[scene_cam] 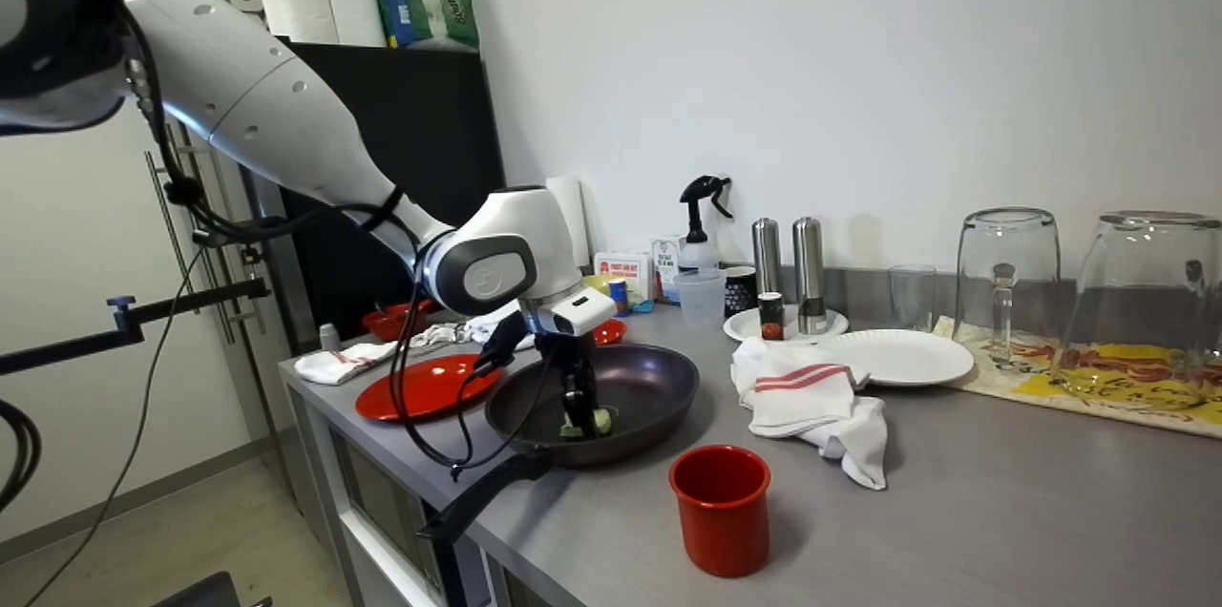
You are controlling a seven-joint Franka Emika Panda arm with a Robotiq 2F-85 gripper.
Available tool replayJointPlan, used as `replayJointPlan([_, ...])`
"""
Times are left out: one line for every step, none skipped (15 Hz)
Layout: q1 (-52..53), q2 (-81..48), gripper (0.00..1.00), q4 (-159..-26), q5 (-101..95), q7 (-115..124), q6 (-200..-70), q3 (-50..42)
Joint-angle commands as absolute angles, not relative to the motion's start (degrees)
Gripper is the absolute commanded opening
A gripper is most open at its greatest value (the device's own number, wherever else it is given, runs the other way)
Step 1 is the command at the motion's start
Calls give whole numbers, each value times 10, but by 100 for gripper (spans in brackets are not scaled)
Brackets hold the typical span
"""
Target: Pick up the sponge and put it on the black pan, use the sponge to scrub the pan and place the sponge back on the countertop
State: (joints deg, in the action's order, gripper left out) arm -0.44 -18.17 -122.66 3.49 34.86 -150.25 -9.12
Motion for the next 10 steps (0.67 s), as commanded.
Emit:
replayJointPlan([4,-212,28,-1196,57,328,-1496,-62])
replayJointPlan([7,-216,28,-1190,54,326,-1494,-58])
replayJointPlan([10,-220,28,-1185,52,324,-1491,-54])
replayJointPlan([12,-223,28,-1180,49,323,-1490,-53])
replayJointPlan([13,-225,28,-1175,48,319,-1486,-51])
replayJointPlan([15,-227,28,-1171,44,316,-1483,-52])
replayJointPlan([15,-228,28,-1168,42,311,-1478,-53])
replayJointPlan([14,-228,28,-1166,43,304,-1474,-53])
replayJointPlan([11,-226,28,-1165,48,294,-1466,-51])
replayJointPlan([4,-223,28,-1165,61,276,-1457,-44])
